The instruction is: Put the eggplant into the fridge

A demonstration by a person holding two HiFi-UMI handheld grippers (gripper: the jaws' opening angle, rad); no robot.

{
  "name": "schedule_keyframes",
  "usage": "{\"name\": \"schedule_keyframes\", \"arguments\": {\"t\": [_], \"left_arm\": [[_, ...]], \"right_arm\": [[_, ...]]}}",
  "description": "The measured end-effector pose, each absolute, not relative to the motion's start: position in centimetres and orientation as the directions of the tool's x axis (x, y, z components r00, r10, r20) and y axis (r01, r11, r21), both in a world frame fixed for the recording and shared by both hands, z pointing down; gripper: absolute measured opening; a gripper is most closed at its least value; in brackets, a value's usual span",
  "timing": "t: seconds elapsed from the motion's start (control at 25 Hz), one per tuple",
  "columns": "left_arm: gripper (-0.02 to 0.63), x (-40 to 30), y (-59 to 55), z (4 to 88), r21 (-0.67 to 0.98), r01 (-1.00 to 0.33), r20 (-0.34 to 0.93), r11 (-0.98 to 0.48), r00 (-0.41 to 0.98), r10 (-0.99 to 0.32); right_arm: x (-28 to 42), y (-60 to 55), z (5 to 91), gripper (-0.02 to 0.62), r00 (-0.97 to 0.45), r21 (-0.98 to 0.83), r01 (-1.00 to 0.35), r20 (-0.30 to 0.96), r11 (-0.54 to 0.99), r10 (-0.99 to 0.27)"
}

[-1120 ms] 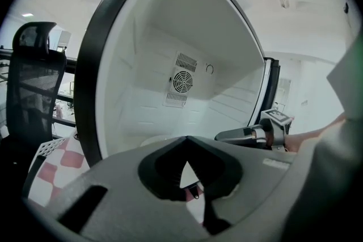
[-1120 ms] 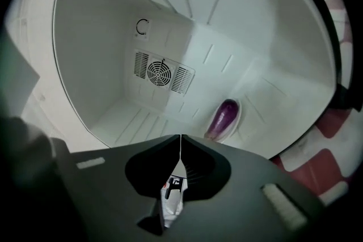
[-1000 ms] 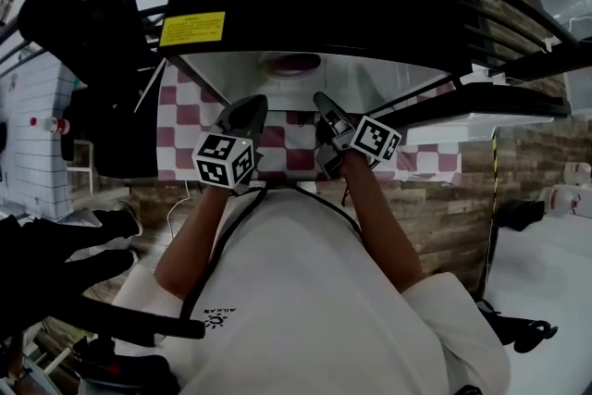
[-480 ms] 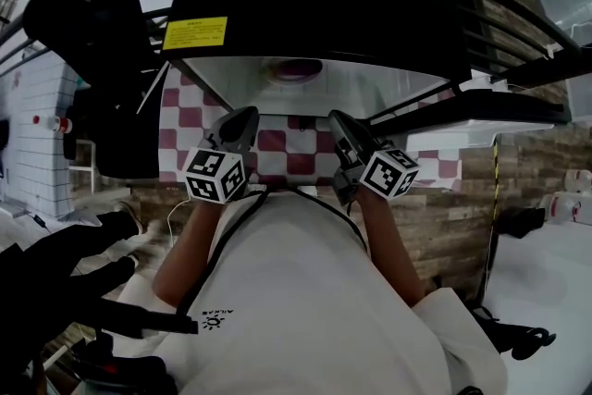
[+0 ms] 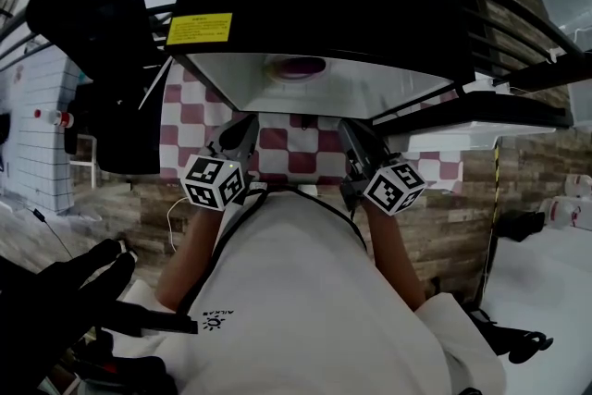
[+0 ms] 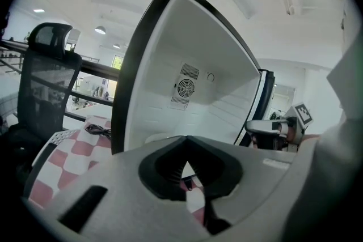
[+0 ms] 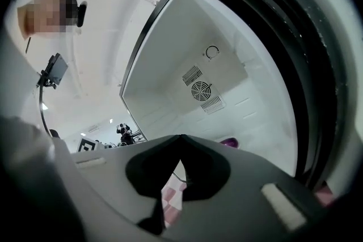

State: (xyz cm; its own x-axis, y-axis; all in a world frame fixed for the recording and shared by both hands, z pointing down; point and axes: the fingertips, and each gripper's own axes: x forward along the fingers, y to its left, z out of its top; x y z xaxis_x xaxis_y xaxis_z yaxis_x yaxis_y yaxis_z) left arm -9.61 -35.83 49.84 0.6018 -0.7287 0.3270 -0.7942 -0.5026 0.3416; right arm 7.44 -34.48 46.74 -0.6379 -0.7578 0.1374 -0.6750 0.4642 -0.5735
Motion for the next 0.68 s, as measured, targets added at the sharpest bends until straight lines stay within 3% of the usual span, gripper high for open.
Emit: {"name": "schedule_keyframes", "arguments": {"t": [0.68], "left_arm": [[0.006, -8.59, -36.42, 49.81, 0.343, -0.765, 0.317, -0.545, 0.641, -0.699]], "right_arm": [[6.57, -35.32, 46.71, 0.005, -0.653, -0.532, -0.686, 0.15, 0.497, -0.742]]}}
